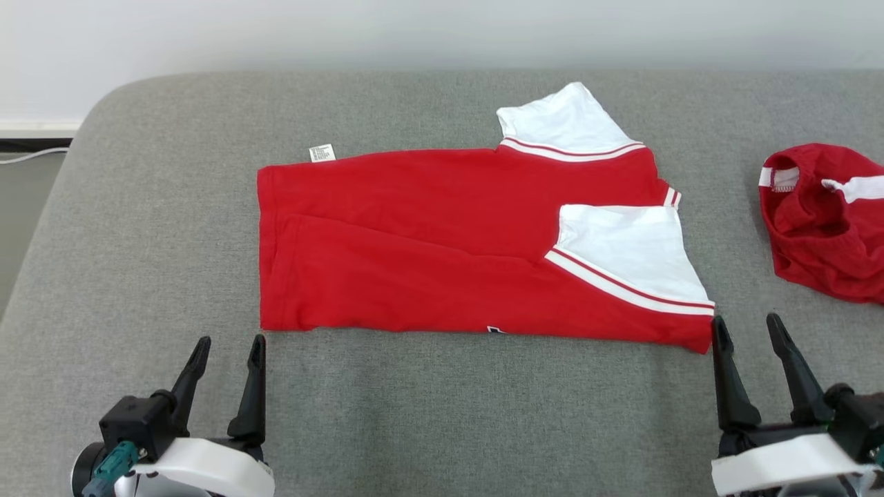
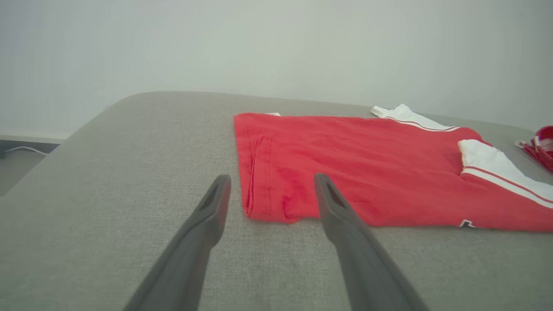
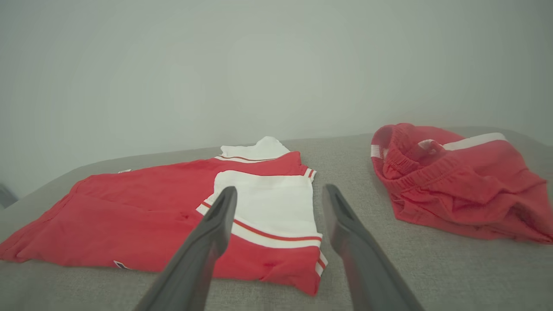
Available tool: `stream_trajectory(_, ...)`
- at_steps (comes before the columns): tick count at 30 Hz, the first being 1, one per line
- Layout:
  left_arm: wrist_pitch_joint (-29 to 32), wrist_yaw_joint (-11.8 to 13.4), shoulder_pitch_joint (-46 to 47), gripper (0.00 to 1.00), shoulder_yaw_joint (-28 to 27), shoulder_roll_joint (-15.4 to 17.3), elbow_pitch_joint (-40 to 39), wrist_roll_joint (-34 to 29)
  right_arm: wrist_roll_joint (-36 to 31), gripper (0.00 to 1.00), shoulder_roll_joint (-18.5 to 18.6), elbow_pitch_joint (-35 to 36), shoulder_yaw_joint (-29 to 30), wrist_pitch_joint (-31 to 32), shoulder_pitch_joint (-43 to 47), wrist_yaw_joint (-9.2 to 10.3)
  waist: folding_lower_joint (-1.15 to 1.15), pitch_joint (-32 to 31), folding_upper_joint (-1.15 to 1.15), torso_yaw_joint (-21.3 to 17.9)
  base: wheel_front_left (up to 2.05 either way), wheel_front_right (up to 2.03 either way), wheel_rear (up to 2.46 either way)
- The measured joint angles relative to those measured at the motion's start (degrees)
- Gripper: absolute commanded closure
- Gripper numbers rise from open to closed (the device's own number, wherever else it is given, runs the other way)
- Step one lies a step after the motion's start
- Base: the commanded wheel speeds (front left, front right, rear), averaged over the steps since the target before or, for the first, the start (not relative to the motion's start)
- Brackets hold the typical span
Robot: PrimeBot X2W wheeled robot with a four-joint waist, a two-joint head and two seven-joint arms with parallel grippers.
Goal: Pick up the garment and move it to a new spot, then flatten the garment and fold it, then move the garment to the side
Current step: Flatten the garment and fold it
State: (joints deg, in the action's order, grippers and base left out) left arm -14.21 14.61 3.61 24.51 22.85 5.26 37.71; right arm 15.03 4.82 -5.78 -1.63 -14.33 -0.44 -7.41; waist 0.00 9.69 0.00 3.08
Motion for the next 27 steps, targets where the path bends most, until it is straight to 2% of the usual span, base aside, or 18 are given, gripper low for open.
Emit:
stream_trajectory(7, 1.27, 2.67, -5.33, 0.00, 0.33, 1.32, -4.20, 0.00, -2.75, 0.00, -1.40, 2.22, 2.29, 0.01, 7.14, 0.00, 0.00, -3.86, 0.00, 0.69, 0.00, 0.00, 0.00)
stream_trajectory(10, 1.93, 2.91, -6.20, 0.00, 0.38, 1.78, -4.95, 0.01, -2.78, 0.00, -1.69, 2.83, 2.36, 0.00, 8.47, 0.00, 0.00, -4.48, 0.00, 0.67, 0.00, 0.00, 0.00)
stream_trajectory(24, 4.21, 3.04, -6.75, 0.00, 0.62, 1.97, -6.48, 1.33, -1.66, 0.00, -2.54, 2.71, 1.90, 0.01, 9.17, 0.00, 0.00, -3.93, 0.00, -0.06, 0.00, 0.00, 0.00)
stream_trajectory(27, 5.14, 1.76, -6.55, 0.00, 0.41, 1.43, -5.99, 3.71, -0.37, 0.00, -2.57, 1.91, 1.45, 0.01, 8.64, 0.00, 0.00, -3.06, 0.00, -0.21, 0.00, 0.00, 0.00)
